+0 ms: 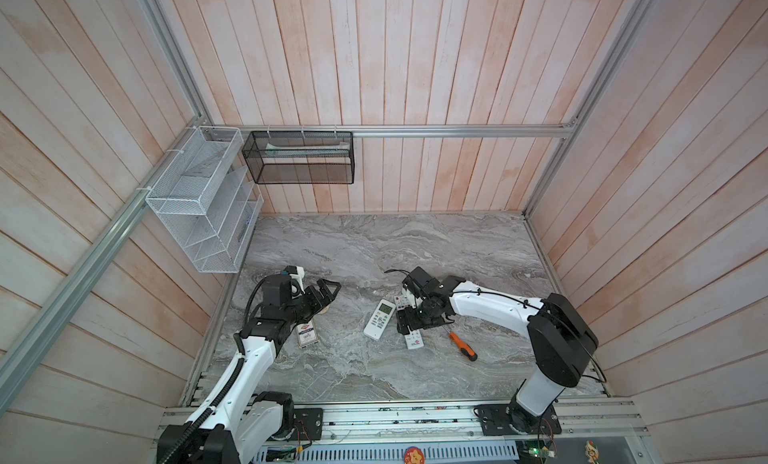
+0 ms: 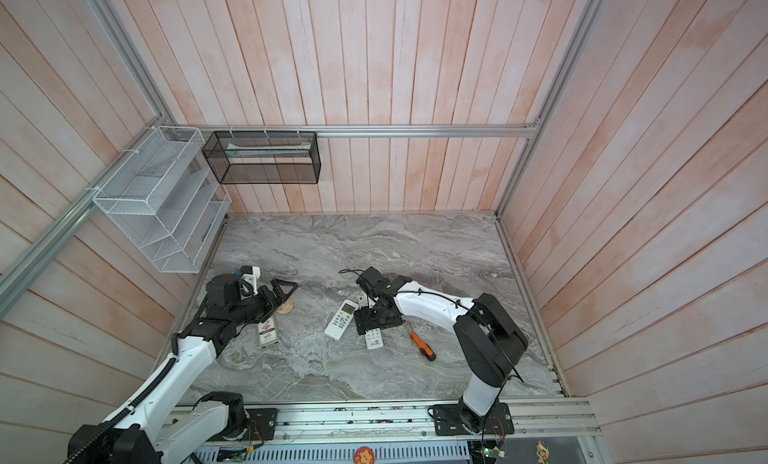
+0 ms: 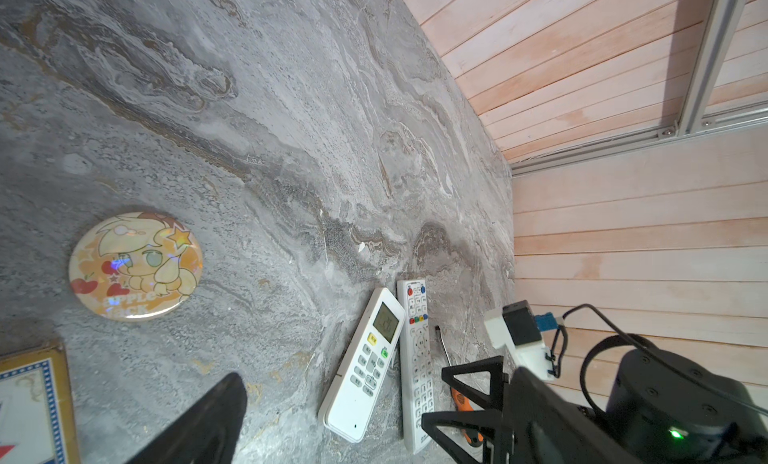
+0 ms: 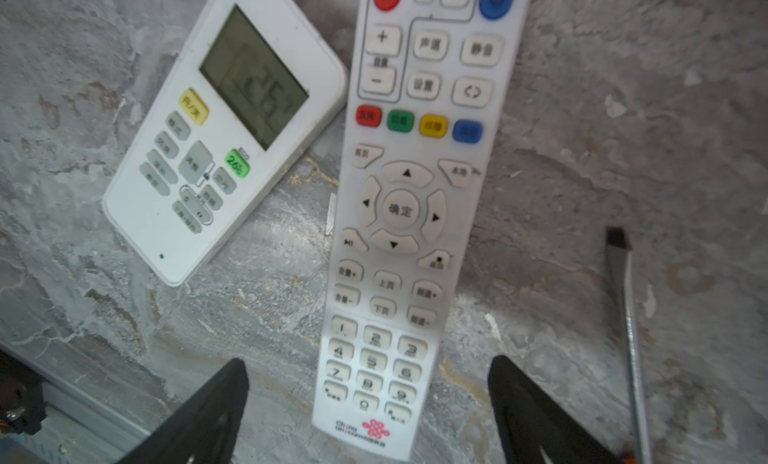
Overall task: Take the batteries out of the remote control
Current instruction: 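Grasp the white TV remote with the right gripper while the left arm advances, then lift the TV remote toward the left gripper while the left gripper opens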
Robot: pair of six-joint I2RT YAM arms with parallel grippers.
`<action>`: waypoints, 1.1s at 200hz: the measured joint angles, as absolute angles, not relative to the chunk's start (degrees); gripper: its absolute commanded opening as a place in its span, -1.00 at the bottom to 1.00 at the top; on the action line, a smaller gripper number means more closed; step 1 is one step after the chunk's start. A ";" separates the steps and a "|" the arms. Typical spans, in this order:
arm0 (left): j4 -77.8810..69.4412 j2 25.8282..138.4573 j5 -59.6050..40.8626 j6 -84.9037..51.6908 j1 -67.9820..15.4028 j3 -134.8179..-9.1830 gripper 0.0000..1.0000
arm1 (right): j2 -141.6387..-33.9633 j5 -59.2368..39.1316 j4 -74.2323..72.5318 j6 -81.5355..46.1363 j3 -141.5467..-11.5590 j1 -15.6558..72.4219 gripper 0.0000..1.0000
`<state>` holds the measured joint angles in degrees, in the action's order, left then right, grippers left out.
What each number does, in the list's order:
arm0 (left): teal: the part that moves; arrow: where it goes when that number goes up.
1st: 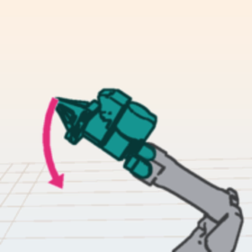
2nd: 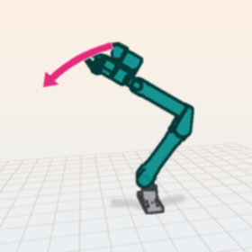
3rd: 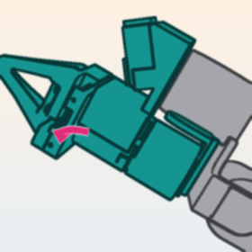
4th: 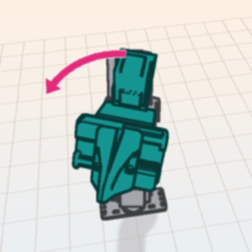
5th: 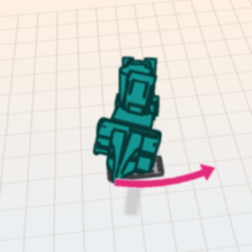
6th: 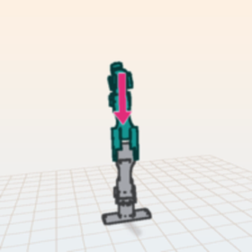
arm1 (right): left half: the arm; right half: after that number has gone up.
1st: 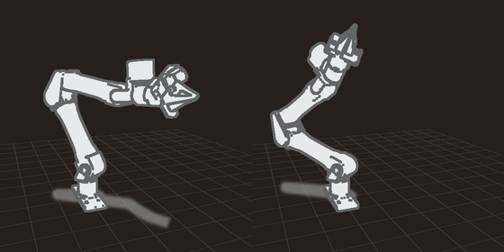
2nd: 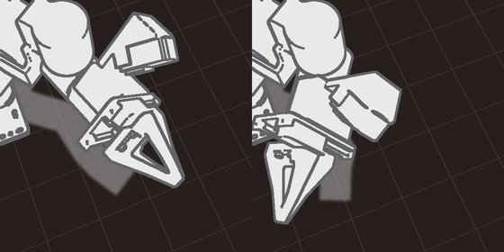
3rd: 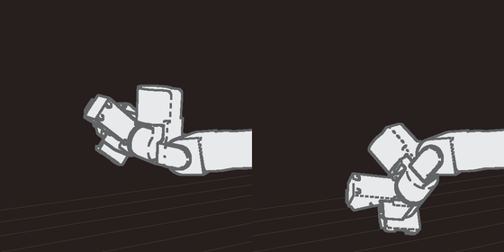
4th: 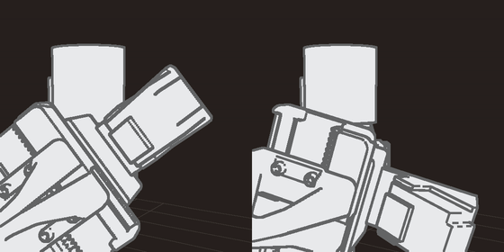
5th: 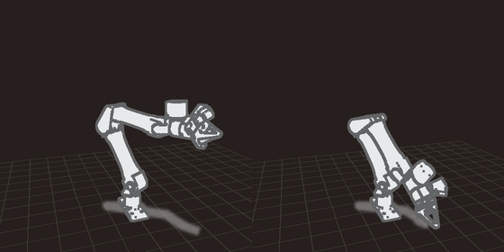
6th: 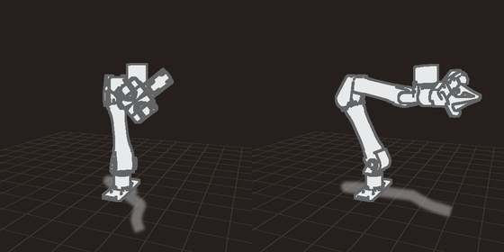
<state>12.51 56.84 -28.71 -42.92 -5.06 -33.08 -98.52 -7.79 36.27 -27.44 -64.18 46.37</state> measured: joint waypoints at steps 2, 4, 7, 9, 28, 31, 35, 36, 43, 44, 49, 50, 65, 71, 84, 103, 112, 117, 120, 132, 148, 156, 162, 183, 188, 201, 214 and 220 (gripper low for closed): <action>12.60 56.80 -28.71 -42.92 -5.06 -33.08 1.00 | -98.65 -7.66 36.23 -27.46 -64.18 46.37 0.80; 12.62 56.75 -28.71 -42.92 -5.06 -33.08 1.00 | -98.83 -7.51 36.21 -27.46 -64.18 46.37 0.79; 12.67 56.69 -28.71 -42.94 -5.06 -33.08 1.00 | -99.07 -7.33 36.21 -27.46 -64.18 46.37 0.79; 12.69 56.62 -28.71 -42.94 -5.06 -33.08 1.00 | -99.22 -7.25 36.16 -27.46 -64.18 46.37 0.79; 12.75 56.14 -28.71 -43.11 -5.06 -33.08 1.00 | -100.82 -6.22 35.92 -27.44 -64.18 46.44 0.78; 12.75 56.10 -28.71 -43.11 -5.06 -33.08 1.00 | -101.08 -6.04 35.92 -27.42 -64.18 46.44 0.78; 12.73 56.07 -28.71 -43.13 -5.06 -33.08 1.00 | -101.27 -5.91 35.92 -27.40 -64.18 46.44 0.77; 12.73 56.07 -28.71 -43.13 -5.06 -33.08 1.00 | -101.36 -5.85 35.92 -27.40 -64.18 46.44 0.77; 12.75 56.07 -28.71 -43.16 -5.06 -33.08 1.00 | -101.73 -5.65 35.86 -27.27 -64.18 46.44 0.76; 12.78 56.07 -28.69 -43.16 -5.06 -33.08 1.00 | -101.75 -5.63 35.86 -27.24 -64.18 46.44 0.76; 12.82 56.07 -28.69 -43.18 -5.06 -33.08 1.00 | -101.95 -5.52 35.75 -27.22 -64.18 46.46 0.75; 12.82 56.07 -28.69 -43.18 -5.06 -33.08 1.00 | -102.02 -5.45 35.73 -27.16 -64.18 46.46 0.75; 12.88 56.07 -28.69 -43.38 -5.06 -33.08 1.00 | -102.67 -5.08 35.53 -26.72 -64.18 46.48 0.70; 12.88 56.07 -28.67 -43.46 -5.06 -33.08 1.00 | -102.76 -4.95 35.51 -26.65 -64.27 46.48 0.68; 12.88 56.05 -28.67 -43.81 -5.06 -33.08 1.00 | -102.98 -4.60 35.42 -26.35 -64.38 46.48 0.61; 12.95 55.94 -28.49 -44.21 -5.06 -33.08 1.00 | -103.31 -4.36 34.96 -25.80 -64.64 46.48 0.42; 13.08 55.79 -28.47 -44.29 -5.06 -33.08 1.00 | -103.44 -4.23 34.76 -25.36 -64.66 46.48 0.31; 13.17 55.75 -28.47 -44.42 -5.06 -33.08 1.00 | -103.46 -4.14 34.61 -25.50 -64.66 46.48 0.25; 13.19 55.70 -28.45 -44.47 -5.13 -33.08 1.00 | -103.50 -4.12 34.61 -25.36 -64.66 46.48 0.23; 13.21 55.68 -28.42 -44.75 -5.28 -33.08 1.00 | -103.61 -4.14 34.26 -25.19 -64.66 46.48 0.13; 13.13 55.68 -28.42 -45.23 -5.45 -33.08 1.00 | -103.63 -4.16 34.00 -25.41 -64.66 46.48 0.00; 12.91 55.70 -28.42 -45.47 -5.61 -33.08 1.00 | -103.59 -4.14 33.87 -25.39 -64.66 46.48 -0.05; 12.71 55.75 -28.42 -45.74 -5.72 -33.08 1.00 | -103.59 -4.12 33.80 -25.36 -64.66 46.48 -0.09; 11.81 56.47 -28.45 -46.17 -6.46 -33.08 1.00 | -103.39 -4.12 33.63 -25.32 -64.55 46.48 -0.13; 11.57 56.77 -28.42 -46.17 -6.81 -33.08 1.00 | -103.22 -4.12 33.47 -25.32 -64.45 46.48 -0.13; 10.63 57.76 -28.45 -46.11 -7.99 -33.10 1.00 | -102.59 -4.12 33.17 -25.28 -63.96 46.46 -0.16; 9.63 58.63 -28.21 -45.30 -9.91 -33.34 1.00 | -101.25 -4.38 33.26 -24.97 -63.66 46.26 -0.18; 9.19 58.89 -28.16 -44.71 -10.92 -33.58 1.00 | -100.27 -4.84 33.30 -24.69 -63.57 45.95 -0.19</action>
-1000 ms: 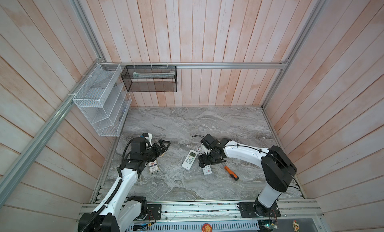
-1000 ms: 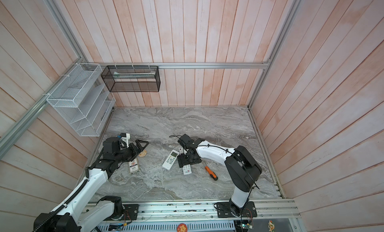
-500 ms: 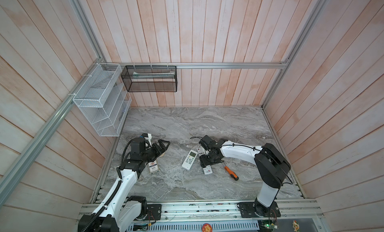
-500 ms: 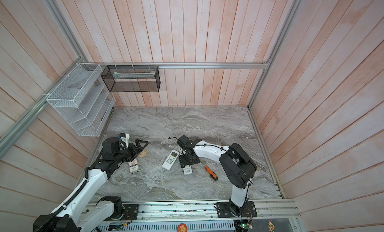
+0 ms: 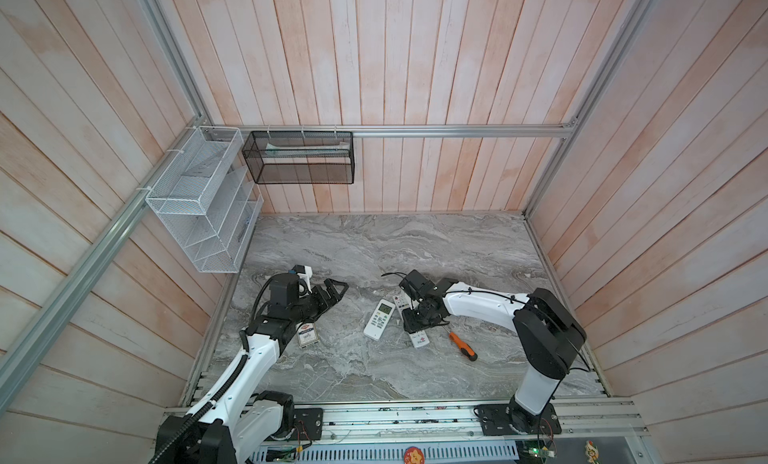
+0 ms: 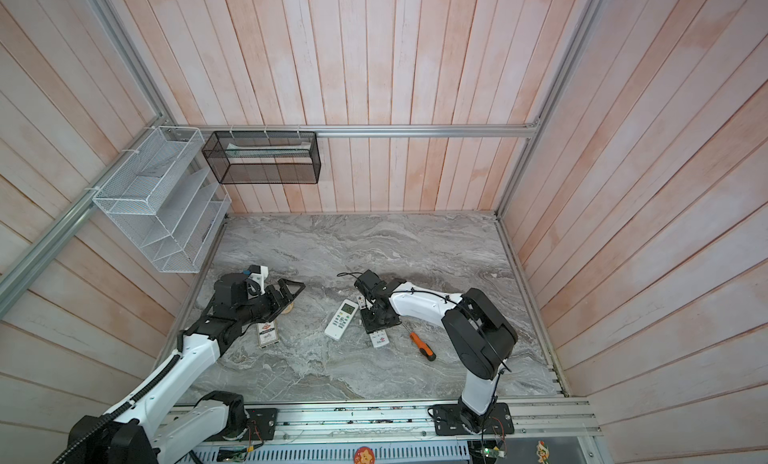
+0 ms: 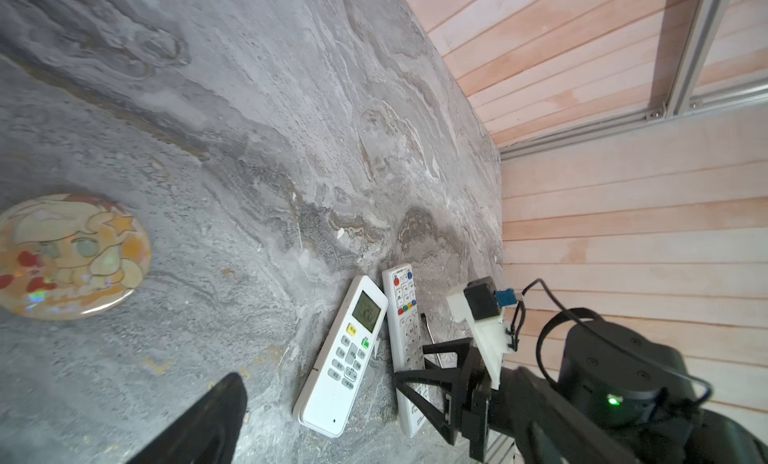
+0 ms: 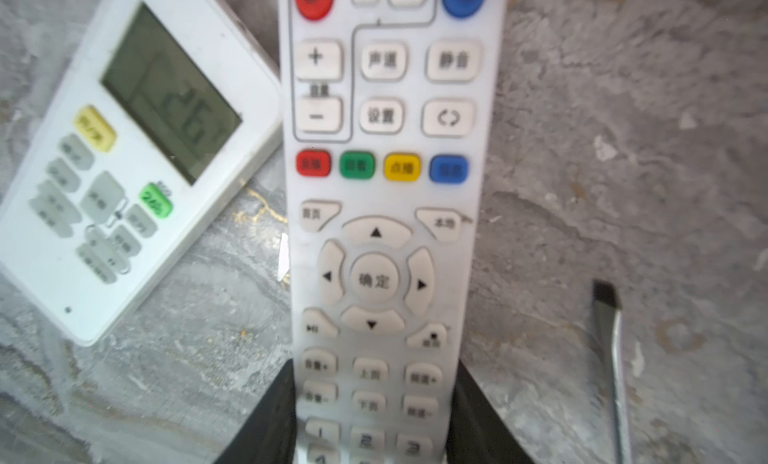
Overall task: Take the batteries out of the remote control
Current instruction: 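Lift the TV remote toward the left gripper while the left gripper opens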
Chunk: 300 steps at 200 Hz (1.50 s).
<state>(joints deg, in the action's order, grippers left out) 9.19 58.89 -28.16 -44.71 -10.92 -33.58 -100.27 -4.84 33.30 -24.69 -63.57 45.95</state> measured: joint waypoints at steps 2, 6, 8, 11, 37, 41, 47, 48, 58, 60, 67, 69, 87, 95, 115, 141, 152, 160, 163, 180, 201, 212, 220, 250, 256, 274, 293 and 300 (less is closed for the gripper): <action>9.02 58.98 -28.08 -44.56 -11.29 -33.69 1.00 | -100.03 -4.97 33.32 -24.58 -63.57 45.89 -0.19; 8.62 59.07 -28.08 -44.03 -12.01 -33.95 1.00 | -99.18 -5.72 33.32 -24.32 -63.57 45.47 -0.19; 8.43 59.09 -28.05 -43.86 -12.32 -34.09 1.00 | -98.74 -5.98 33.30 -24.16 -63.55 45.28 -0.19; 8.05 59.13 -28.08 -43.53 -12.73 -34.28 1.00 | -97.97 -6.74 33.28 -23.97 -63.55 44.84 -0.20; 2.39 59.16 -29.19 -41.45 -14.37 -35.70 1.00 | -89.56 -16.49 31.73 -22.79 -63.48 38.24 -0.21; 1.23 59.20 -29.76 -41.41 -14.37 -35.81 1.00 | -88.53 -18.20 31.29 -22.68 -63.51 37.15 -0.21; -0.40 59.37 -30.52 -41.47 -14.37 -35.97 1.00 | -86.78 -21.47 30.48 -22.59 -63.61 35.20 -0.21; -0.89 59.42 -30.72 -41.47 -14.37 -36.01 1.00 | -86.63 -21.82 30.37 -22.59 -63.61 34.98 -0.21; -4.36 60.29 -32.71 -42.13 -14.37 -36.49 1.00 | -84.58 -28.23 29.02 -22.79 -64.03 32.14 -0.21; -5.15 60.53 -33.28 -42.37 -14.37 -36.62 1.00 | -84.38 -29.19 28.88 -22.83 -64.10 31.79 -0.21; -7.81 61.65 -35.03 -43.38 -14.37 -37.21 1.00 | -83.70 -33.69 27.75 -23.27 -64.53 30.44 -0.21; -8.60 61.95 -35.53 -43.57 -14.37 -37.39 1.00 | -83.57 -35.05 27.31 -23.55 -64.71 30.09 -0.21; -16.99 66.19 -40.73 -48.23 -14.37 -39.35 1.00 | -83.24 -46.30 22.55 -27.27 -65.54 28.77 -0.21; -21.43 68.49 -43.27 -50.96 -14.39 -40.51 1.00 | -83.22 -50.57 19.68 -29.50 -65.58 28.73 -0.21; -31.29 73.89 -48.18 -57.89 -14.96 -43.70 1.00 | -83.11 -60.12 10.57 -37.67 -65.54 28.88 -0.22; -37.93 77.17 -51.88 -62.96 -17.04 -47.94 1.00 | -82.46 -67.83 -2.46 -48.73 -65.41 28.91 -0.23; -39.92 77.36 -52.73 -64.27 -17.87 -49.32 1.00 | -82.08 -70.13 -6.81 -52.51 -65.41 29.02 -0.24; -41.32 77.34 -53.10 -64.99 -18.41 -49.87 1.00 | -81.91 -71.37 -9.10 -54.43 -65.41 29.19 -0.24; -41.82 77.34 -53.19 -65.23 -18.57 -50.04 1.00 | -81.82 -71.85 -9.96 -55.20 -65.41 29.30 -0.24; -44.42 77.36 -53.43 -66.87 -19.51 -50.43 1.00 | -81.76 -73.54 -13.19 -58.06 -65.41 30.04 -0.26; -46.81 77.43 -53.34 -68.75 -20.36 -50.43 1.00 | -81.76 -74.63 -15.97 -60.73 -65.41 31.07 -0.27; -47.77 77.52 -53.28 -69.34 -20.82 -50.43 1.00 | -81.76 -74.94 -17.15 -61.78 -65.41 31.53 -0.27; -48.23 77.58 -53.28 -69.73 -21.19 -50.43 1.00 | -81.76 -74.98 -17.72 -62.30 -65.41 31.88 -0.28; -49.65 78.24 -53.23 -71.13 -22.06 -50.43 0.87 | -81.84 -75.13 -19.35 -63.90 -65.41 32.99 -0.29; -49.93 78.39 -53.17 -71.50 -22.09 -50.43 0.82 | -81.84 -75.13 -19.57 -64.12 -65.41 33.17 -0.29; -51.03 78.74 -53.04 -72.71 -22.09 -50.46 0.64 | -81.97 -75.07 -19.70 -64.66 -65.39 33.28 -0.30; -51.83 78.78 -52.86 -73.23 -22.09 -50.46 0.46 | -82.26 -74.85 -19.57 -64.88 -65.36 33.28 -0.30; -51.96 78.78 -52.86 -73.36 -22.09 -50.46 0.42 | -82.43 -74.85 -19.53 -64.71 -65.36 33.28 -0.30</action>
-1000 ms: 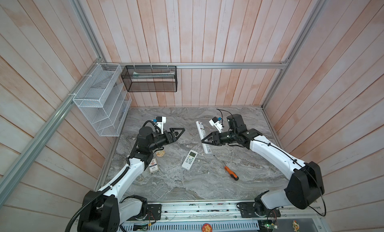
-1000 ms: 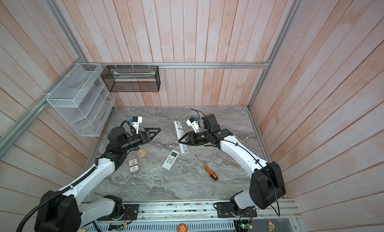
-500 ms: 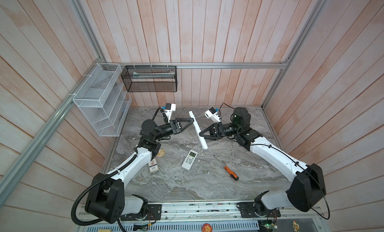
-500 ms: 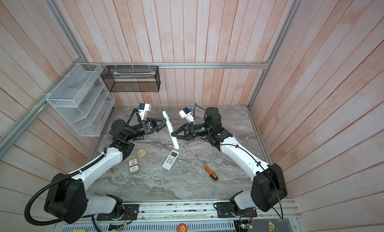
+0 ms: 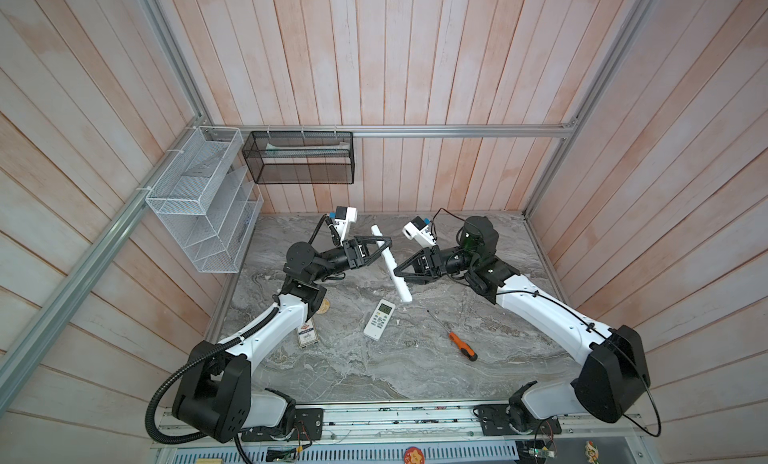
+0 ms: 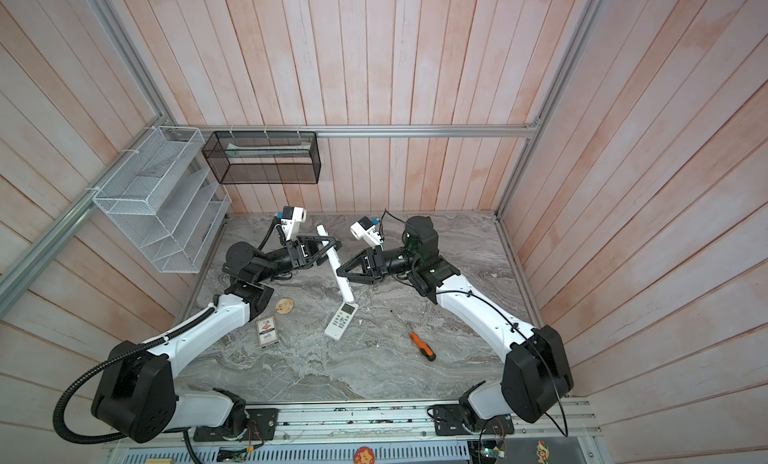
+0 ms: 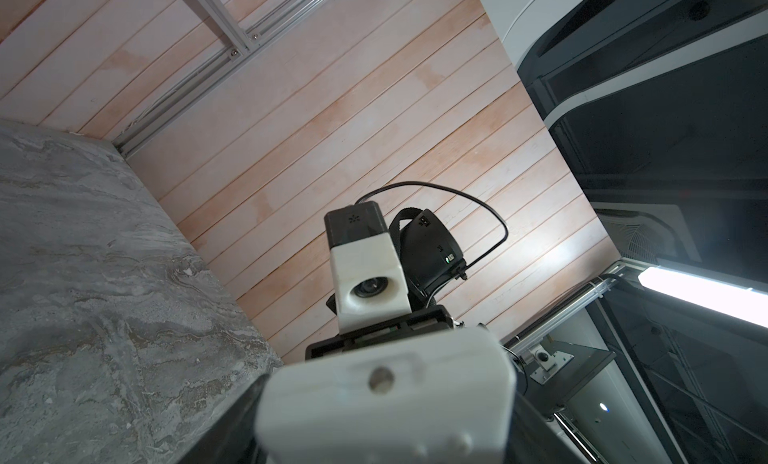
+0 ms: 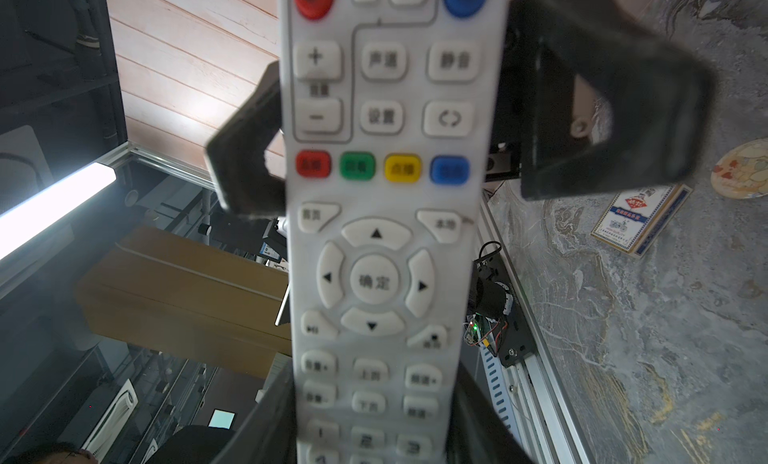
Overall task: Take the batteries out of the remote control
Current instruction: 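Lift the TV remote toward the left gripper while the left gripper opens, then grasp the TV remote's end with the left gripper beside the right gripper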
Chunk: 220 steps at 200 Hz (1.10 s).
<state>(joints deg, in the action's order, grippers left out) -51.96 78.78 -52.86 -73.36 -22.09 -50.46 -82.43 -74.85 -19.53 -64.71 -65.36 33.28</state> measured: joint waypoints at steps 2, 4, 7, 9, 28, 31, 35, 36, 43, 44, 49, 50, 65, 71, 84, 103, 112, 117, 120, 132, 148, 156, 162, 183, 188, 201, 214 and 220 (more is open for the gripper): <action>-51.88 78.78 -52.86 -73.49 -22.09 -50.46 0.41 | -82.52 -74.83 -19.49 -64.73 -65.36 33.28 -0.30; -51.90 78.78 -52.84 -73.43 -22.09 -50.46 0.40 | -82.56 -74.83 -19.49 -64.71 -65.36 33.28 -0.30; -51.92 78.78 -52.86 -73.47 -22.09 -50.46 0.38 | -82.63 -74.83 -19.46 -64.69 -65.36 33.28 -0.30; -51.83 78.78 -52.84 -73.56 -22.09 -50.46 0.37 | -82.67 -74.83 -19.46 -64.66 -65.36 33.28 -0.30; -51.40 78.78 -52.82 -73.63 -22.09 -50.46 0.15 | -83.05 -74.39 -19.33 -64.49 -65.36 33.28 -0.30; -51.31 78.78 -52.84 -73.45 -22.09 -50.46 0.10 | -83.11 -74.28 -19.25 -64.51 -65.36 33.28 -0.30; -51.20 78.78 -52.80 -73.71 -22.09 -50.46 0.03 | -83.18 -74.22 -19.20 -64.40 -65.36 33.23 -0.29; -51.05 78.78 -52.77 -73.80 -22.09 -50.46 0.02 | -83.22 -74.22 -19.20 -64.20 -65.36 33.21 -0.29; -50.78 78.74 -52.66 -75.09 -22.09 -50.46 -0.09 | -83.44 -74.04 -19.31 -63.29 -65.30 33.10 -0.29; -50.81 78.74 -52.66 -75.20 -22.09 -50.46 -0.11 | -83.46 -74.00 -19.31 -62.96 -65.30 33.06 -0.29; -50.57 78.70 -52.53 -76.23 -22.09 -50.46 -0.19 | -83.61 -73.93 -19.44 -62.19 -65.21 32.77 -0.28; -50.61 78.65 -52.47 -76.27 -22.06 -50.46 -0.21 | -83.61 -73.89 -19.49 -62.04 -65.21 32.75 -0.28; -49.84 78.70 -52.16 -76.58 -22.09 -50.46 -0.33 | -83.79 -73.73 -19.33 -61.60 -65.14 32.25 -0.26; -49.54 78.70 -52.05 -76.58 -22.09 -50.46 -0.33 | -83.81 -73.71 -19.22 -61.45 -65.12 32.10 -0.24; -49.21 78.70 -52.01 -76.58 -22.09 -50.46 -0.34 | -83.83 -73.63 -18.94 -61.23 -65.12 31.92 -0.17; -48.34 78.76 -51.99 -76.55 -22.04 -50.52 -0.42 | -83.88 -73.56 -18.02 -60.75 -65.12 31.53 0.23; -47.59 78.94 -52.16 -75.50 -22.04 -50.76 -0.50 | -83.88 -73.01 -16.86 -60.27 -65.17 31.14 0.38; -46.83 79.11 -52.25 -74.94 -22.00 -50.98 -0.57 | -83.90 -72.66 -15.66 -59.92 -65.34 30.70 0.46; -46.26 79.26 -52.29 -74.59 -21.96 -51.13 -0.61 | -83.90 -72.55 -15.16 -59.35 -65.43 30.52 0.50; -43.13 80.01 -52.47 -73.10 -21.76 -51.94 -0.67 | -83.90 -71.13 -9.96 -56.49 -67.07 29.12 0.64; -36.84 80.93 -52.07 -70.81 -20.69 -53.15 -0.68 | -83.96 -65.54 1.72 -48.97 -72.60 26.76 0.71; -32.93 81.12 -51.46 -69.63 -19.94 -53.74 -0.68 | -84.01 -61.23 7.75 -44.47 -76.38 25.85 0.71; -29.63 81.12 -50.59 -68.88 -19.33 -54.08 -0.69 | -84.01 -57.69 11.99 -41.21 -79.57 25.39 0.72; -19.66 81.12 -46.96 -67.44 -17.17 -54.63 -0.69 | -84.31 -45.06 24.36 -30.59 -89.43 27.55 0.72; -17.50 81.12 -45.95 -67.42 -16.78 -54.65 -0.69 | -84.62 -42.28 26.79 -28.42 -91.48 28.84 0.73; -12.60 81.12 -43.70 -67.40 -16.03 -54.65 -0.69 | -86.24 -36.64 31.97 -23.44 -95.74 32.75 0.72; -9.37 81.12 -42.28 -67.29 -15.97 -54.65 -0.69 | -88.47 -32.82 35.94 -19.75 -97.84 36.18 0.72; -7.73 81.12 -41.74 -67.13 -15.97 -54.76 -0.69 | -89.89 -31.05 37.76 -18.13 -98.24 37.71 0.72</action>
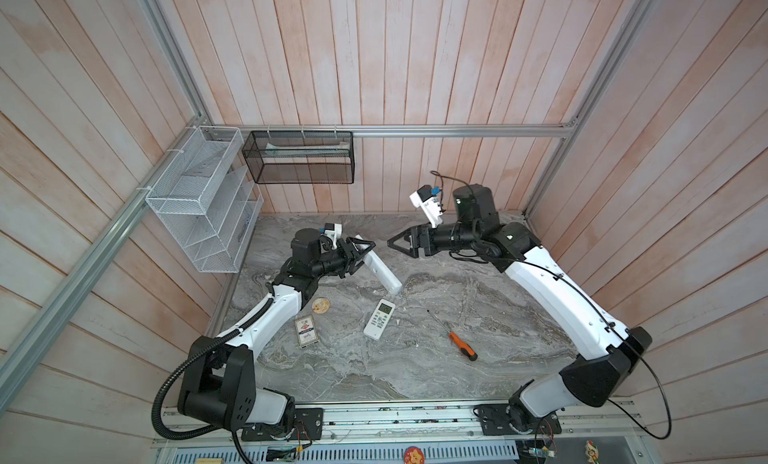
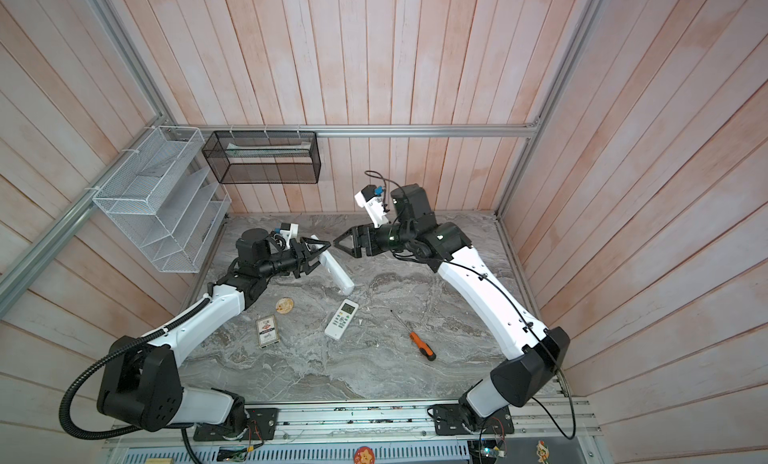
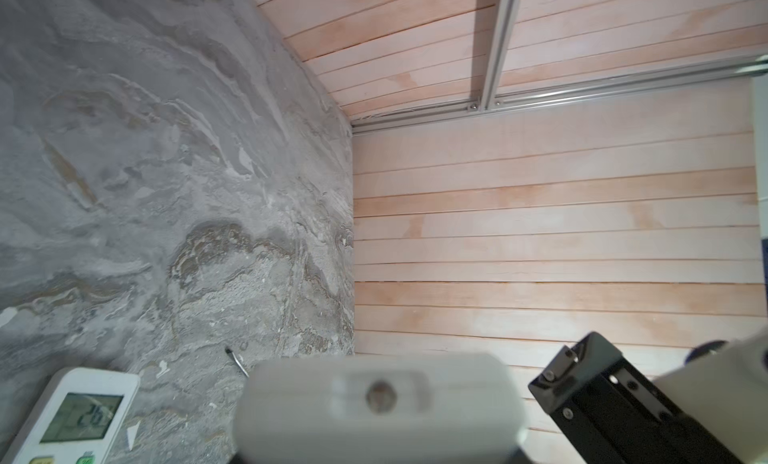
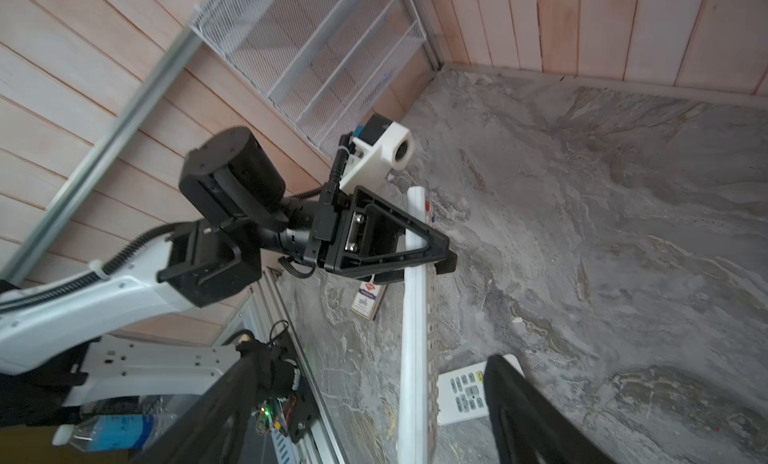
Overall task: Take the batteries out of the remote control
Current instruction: 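Grasp the TV remote's end with the left gripper beside the right gripper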
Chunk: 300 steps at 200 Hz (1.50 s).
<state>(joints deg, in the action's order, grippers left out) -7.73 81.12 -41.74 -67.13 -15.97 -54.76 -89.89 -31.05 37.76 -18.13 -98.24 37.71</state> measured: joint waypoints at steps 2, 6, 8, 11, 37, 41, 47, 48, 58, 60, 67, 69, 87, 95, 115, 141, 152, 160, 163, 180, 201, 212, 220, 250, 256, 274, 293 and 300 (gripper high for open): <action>-7.18 81.12 -41.63 -67.05 -15.97 -54.85 -0.69 | -90.17 -30.74 38.15 -17.74 -98.28 38.00 0.72; -6.26 81.12 -41.36 -66.96 -15.99 -54.98 -0.69 | -91.18 -29.65 39.27 -16.95 -98.32 38.79 0.72; -5.67 81.12 -41.28 -66.85 -16.03 -55.07 -0.69 | -91.61 -29.26 39.70 -16.56 -98.30 39.09 0.72; -5.13 81.12 -41.12 -66.72 -16.03 -55.13 -0.69 | -92.29 -28.75 40.38 -16.05 -98.30 39.51 0.71; -0.99 80.18 -39.83 -65.63 -16.05 -55.61 -0.69 | -97.51 -25.71 44.99 -12.95 -98.32 41.67 0.68; -0.49 79.96 -39.72 -65.49 -16.03 -55.61 -0.69 | -98.06 -25.41 45.54 -12.60 -98.35 41.89 0.66; 0.10 79.57 -39.57 -65.41 -16.01 -55.61 -0.69 | -98.80 -25.28 46.22 -12.14 -98.41 42.13 0.65; 0.21 79.46 -39.53 -65.39 -16.01 -55.61 -0.69 | -98.94 -25.21 46.37 -12.05 -98.41 42.19 0.65; 0.93 78.76 -39.18 -65.19 -16.03 -55.61 -0.69 | -99.72 -25.12 47.09 -11.49 -98.45 42.50 0.62; 1.02 78.65 -39.13 -65.14 -16.03 -55.61 -0.69 | -99.85 -25.12 47.20 -11.46 -98.48 42.59 0.61; 1.32 78.15 -38.92 -65.08 -16.03 -55.61 -0.69 | -100.20 -25.12 47.59 -11.20 -98.63 42.72 0.58; 1.41 78.00 -38.87 -65.08 -16.03 -55.61 -0.69 | -100.25 -25.12 47.64 -11.11 -98.65 42.74 0.57; 2.07 76.97 -38.63 -64.88 -16.03 -55.61 -0.69 | -100.57 -25.17 47.83 -10.55 -99.09 43.00 0.44; 2.24 76.69 -38.54 -64.86 -16.03 -55.61 -0.69 | -100.62 -25.19 47.92 -10.59 -99.35 43.09 0.36; 2.42 76.58 -38.44 -64.79 -16.03 -55.61 -0.69 | -100.95 -25.69 47.90 -10.41 -99.81 43.44 0.12; 3.20 76.58 -37.45 -64.64 -16.03 -55.61 -0.69 | -101.27 -27.00 47.79 -10.33 -99.81 43.92 -0.16; 3.31 76.58 -37.17 -64.64 -16.03 -55.61 -0.69 | -101.34 -27.57 47.77 -10.15 -99.81 44.01 -0.22; 3.40 76.58 -36.99 -64.64 -16.08 -55.61 -0.69 | -101.36 -28.08 47.68 -10.13 -99.79 44.01 -0.27; 3.44 76.58 -36.99 -64.64 -16.08 -55.61 -0.69 | -101.36 -28.23 47.62 -10.33 -99.79 44.03 -0.30; 3.51 76.60 -36.82 -64.64 -16.29 -55.61 -0.69 | -101.36 -28.86 47.29 -10.28 -99.68 44.05 -0.41; 3.68 76.66 -36.07 -64.31 -16.69 -55.61 -0.69 | -101.36 -29.54 46.33 -10.46 -98.87 44.10 -0.60; 4.08 76.82 -35.64 -64.16 -16.82 -55.61 -0.67 | -101.36 -29.56 45.74 -10.31 -98.26 44.07 -0.68; 4.38 76.99 -35.42 -64.05 -16.86 -55.61 -0.64 | -101.36 -29.69 45.41 -10.48 -97.82 44.05 -0.73; 5.65 77.47 -35.20 -63.53 -16.95 -55.70 -0.42 | -101.34 -31.88 43.86 -10.46 -95.85 43.13 -0.82; 6.09 77.47 -35.14 -63.20 -16.95 -55.83 -0.34 | -101.30 -32.58 43.44 -10.48 -95.44 42.87 -0.83; 7.18 77.47 -35.53 -62.06 -16.84 -56.69 -0.07 | -100.75 -35.64 41.60 -10.48 -93.76 41.63 -0.85; 6.35 77.47 -38.92 -60.84 -15.94 -57.12 0.18 | -99.85 -40.25 39.99 -10.50 -92.36 39.79 -0.85; 5.10 77.45 -41.78 -60.29 -15.14 -57.10 0.28 | -99.70 -42.39 39.79 -10.96 -92.18 38.98 -0.85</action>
